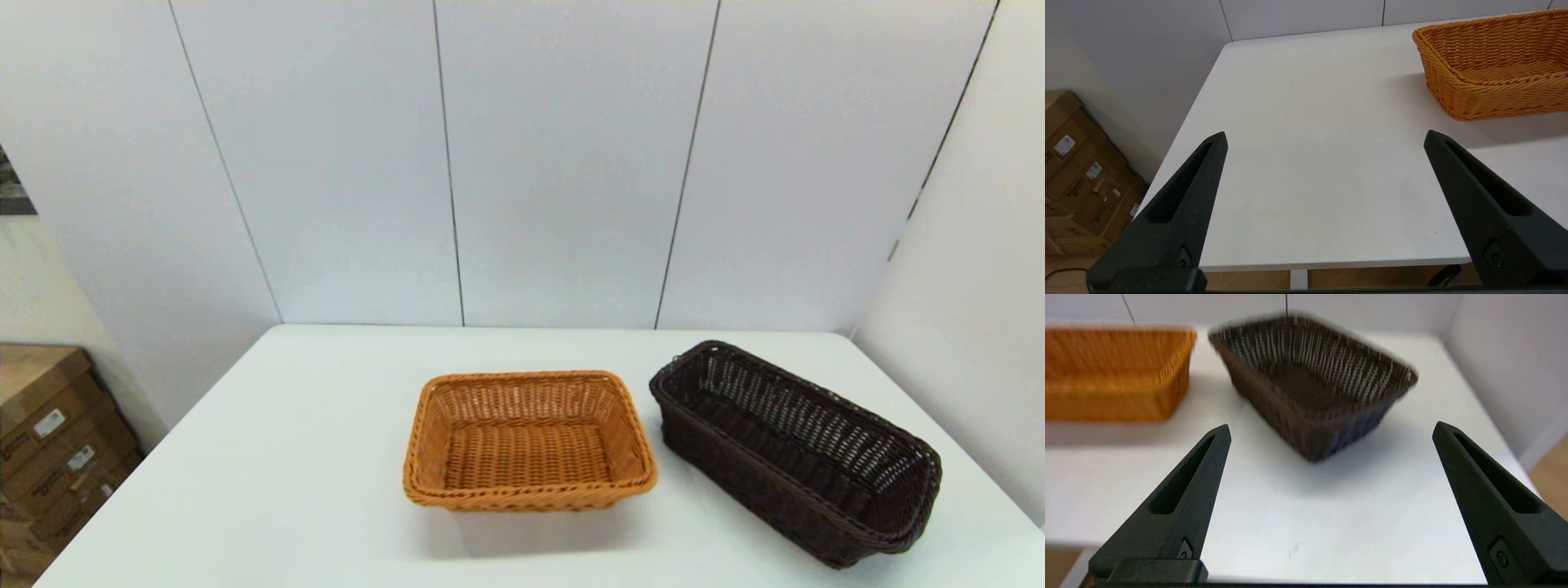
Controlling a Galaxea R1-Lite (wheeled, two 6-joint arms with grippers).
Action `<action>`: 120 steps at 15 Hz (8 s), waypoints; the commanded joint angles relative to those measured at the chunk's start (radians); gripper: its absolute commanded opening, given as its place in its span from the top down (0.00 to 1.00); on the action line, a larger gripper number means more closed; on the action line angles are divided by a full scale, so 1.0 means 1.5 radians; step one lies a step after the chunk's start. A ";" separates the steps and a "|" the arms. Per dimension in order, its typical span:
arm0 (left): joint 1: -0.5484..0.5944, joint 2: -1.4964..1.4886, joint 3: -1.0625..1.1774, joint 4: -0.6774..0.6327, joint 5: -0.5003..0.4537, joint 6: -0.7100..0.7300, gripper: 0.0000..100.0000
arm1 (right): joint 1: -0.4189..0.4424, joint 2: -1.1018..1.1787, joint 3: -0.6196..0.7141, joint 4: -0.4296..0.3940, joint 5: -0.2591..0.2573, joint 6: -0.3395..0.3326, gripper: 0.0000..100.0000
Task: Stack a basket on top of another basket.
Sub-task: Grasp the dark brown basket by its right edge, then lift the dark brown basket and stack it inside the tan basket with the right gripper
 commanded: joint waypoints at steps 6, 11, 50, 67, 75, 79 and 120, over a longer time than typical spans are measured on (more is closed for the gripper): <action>0.000 0.001 0.000 0.001 0.000 0.001 0.00 | 0.011 0.457 -0.276 0.088 0.026 -0.007 0.00; 0.000 0.001 0.000 0.001 0.000 0.001 0.00 | -0.014 0.737 -0.404 0.121 0.024 0.030 0.00; 0.000 0.001 0.000 0.001 0.000 0.000 0.00 | -0.152 1.408 -0.808 0.408 -0.029 0.451 1.00; 0.000 0.001 0.000 0.001 0.000 0.001 0.00 | -0.208 1.273 -0.865 0.411 0.092 0.450 1.00; 0.000 0.001 0.000 0.001 0.000 0.000 0.00 | -0.209 1.151 -0.964 0.542 0.228 0.413 1.00; 0.000 0.001 0.000 0.001 0.000 0.000 0.00 | -0.192 1.088 -0.975 0.603 0.363 0.298 1.00; 0.000 0.001 0.000 0.001 0.000 0.000 0.00 | 0.179 1.430 -1.243 0.644 0.354 0.058 1.00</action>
